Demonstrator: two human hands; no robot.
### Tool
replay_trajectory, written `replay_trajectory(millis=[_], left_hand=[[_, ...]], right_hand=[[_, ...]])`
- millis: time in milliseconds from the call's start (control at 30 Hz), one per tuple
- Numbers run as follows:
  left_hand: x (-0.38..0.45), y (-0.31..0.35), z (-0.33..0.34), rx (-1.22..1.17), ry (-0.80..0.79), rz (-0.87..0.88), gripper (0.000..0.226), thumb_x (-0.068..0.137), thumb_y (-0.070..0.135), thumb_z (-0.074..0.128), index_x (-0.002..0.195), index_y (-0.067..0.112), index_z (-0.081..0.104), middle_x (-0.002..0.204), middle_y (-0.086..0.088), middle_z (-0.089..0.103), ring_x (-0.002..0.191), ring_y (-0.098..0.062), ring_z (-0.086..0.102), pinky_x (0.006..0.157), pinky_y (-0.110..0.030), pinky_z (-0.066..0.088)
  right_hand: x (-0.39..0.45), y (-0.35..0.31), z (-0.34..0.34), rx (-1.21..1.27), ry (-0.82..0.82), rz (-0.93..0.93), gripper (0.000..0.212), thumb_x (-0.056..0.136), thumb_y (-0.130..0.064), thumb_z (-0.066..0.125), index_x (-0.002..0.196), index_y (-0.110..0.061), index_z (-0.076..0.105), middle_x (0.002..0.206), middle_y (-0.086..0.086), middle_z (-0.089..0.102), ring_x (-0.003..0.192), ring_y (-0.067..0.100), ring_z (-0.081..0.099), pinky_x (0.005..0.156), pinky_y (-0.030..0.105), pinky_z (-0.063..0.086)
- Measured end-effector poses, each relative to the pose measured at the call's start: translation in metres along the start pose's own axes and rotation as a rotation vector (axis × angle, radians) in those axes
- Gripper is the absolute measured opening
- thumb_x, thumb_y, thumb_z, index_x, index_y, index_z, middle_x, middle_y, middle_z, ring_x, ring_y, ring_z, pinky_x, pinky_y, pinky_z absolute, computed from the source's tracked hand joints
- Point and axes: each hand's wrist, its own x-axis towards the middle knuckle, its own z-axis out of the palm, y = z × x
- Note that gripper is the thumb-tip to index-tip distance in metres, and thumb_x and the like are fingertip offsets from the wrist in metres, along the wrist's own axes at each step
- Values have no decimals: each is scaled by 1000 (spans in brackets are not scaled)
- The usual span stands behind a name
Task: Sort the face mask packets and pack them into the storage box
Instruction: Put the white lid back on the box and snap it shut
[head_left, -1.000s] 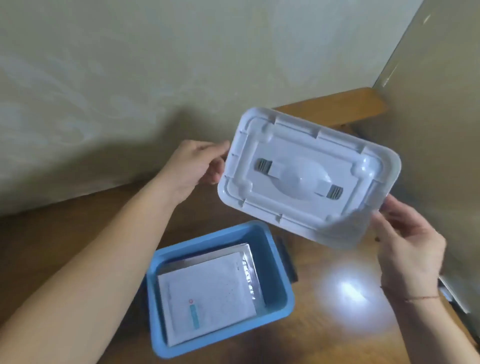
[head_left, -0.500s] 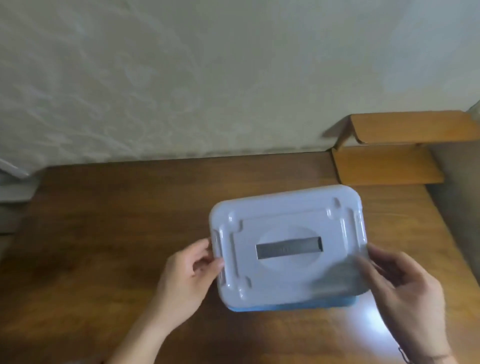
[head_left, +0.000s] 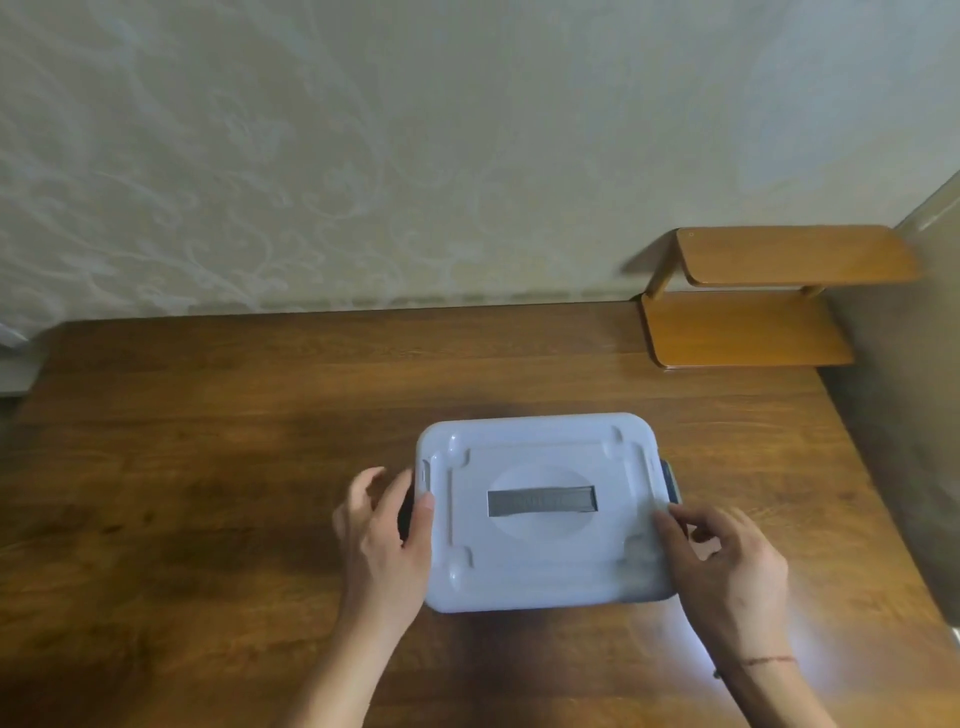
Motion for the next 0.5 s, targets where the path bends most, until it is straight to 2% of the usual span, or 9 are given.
replay_trajectory(millis=[67, 100, 167, 233, 267, 300, 367, 400, 500], left_hand=[[1, 4, 1, -137, -75, -170, 54, 94, 48, 55, 145, 36, 42, 149, 9, 38, 135, -19, 38, 106, -47, 40], [0, 9, 1, -264, -135, -293, 57, 92, 52, 56, 145, 38, 40, 147, 10, 44, 134, -20, 44, 105, -49, 43], [1, 16, -1, -548, -215, -503, 43, 89, 52, 60, 128, 35, 57, 125, 9, 65, 117, -21, 61, 91, -45, 54], [3, 24, -6, -685, -235, -607, 19, 91, 40, 64, 107, 30, 67, 101, 3, 73, 99, -21, 68, 81, -40, 57], [4, 25, -7, -700, -224, -629, 13, 92, 36, 65, 102, 28, 68, 97, 1, 74, 95, -22, 68, 79, -40, 57], [6, 25, -7, -690, -198, -632, 8, 92, 32, 66, 98, 28, 67, 95, 1, 73, 93, -21, 68, 76, -38, 56], [11, 23, -4, -619, -107, -583, 5, 92, 27, 68, 93, 28, 64, 96, 1, 71, 90, -20, 67, 74, -37, 56], [12, 23, -3, -564, -60, -545, 7, 91, 26, 69, 92, 28, 63, 97, 2, 70, 90, -19, 66, 77, -39, 57], [9, 22, 0, -325, 18, -376, 10, 91, 28, 68, 97, 27, 60, 97, 8, 66, 95, -19, 64, 85, -40, 55]], right_hand=[[7, 8, 6, 6, 13, -5, 11, 79, -26, 78, 77, -20, 70, 89, 5, 62, 91, 30, 55, 77, 24, 39], [10, 11, 10, 23, -15, 29, 12, 78, -27, 79, 84, -22, 69, 99, 8, 61, 101, 31, 52, 84, 32, 40], [15, 13, 15, 137, -113, 158, 34, 78, -36, 74, 109, -25, 64, 118, 4, 56, 111, 25, 51, 95, 39, 43], [20, 7, 14, 376, -230, 370, 57, 83, -35, 73, 135, -23, 51, 123, -4, 57, 113, 19, 57, 98, 41, 47], [22, 5, 12, 458, -280, 456, 62, 85, -31, 72, 141, -23, 46, 122, -6, 61, 112, 18, 60, 98, 41, 49], [22, 3, 10, 483, -320, 474, 57, 87, -28, 70, 140, -24, 48, 116, -8, 66, 108, 17, 64, 94, 40, 52], [22, 0, 7, 390, -329, 349, 31, 90, -22, 66, 120, -26, 64, 98, -13, 73, 97, 18, 68, 79, 32, 54], [21, -3, 7, 329, -301, 290, 25, 90, -20, 65, 114, -26, 68, 95, -14, 73, 96, 18, 68, 75, 29, 52], [19, -10, 10, 198, -194, 222, 40, 87, -17, 67, 127, -18, 64, 110, -4, 72, 99, 18, 66, 81, 27, 48]])
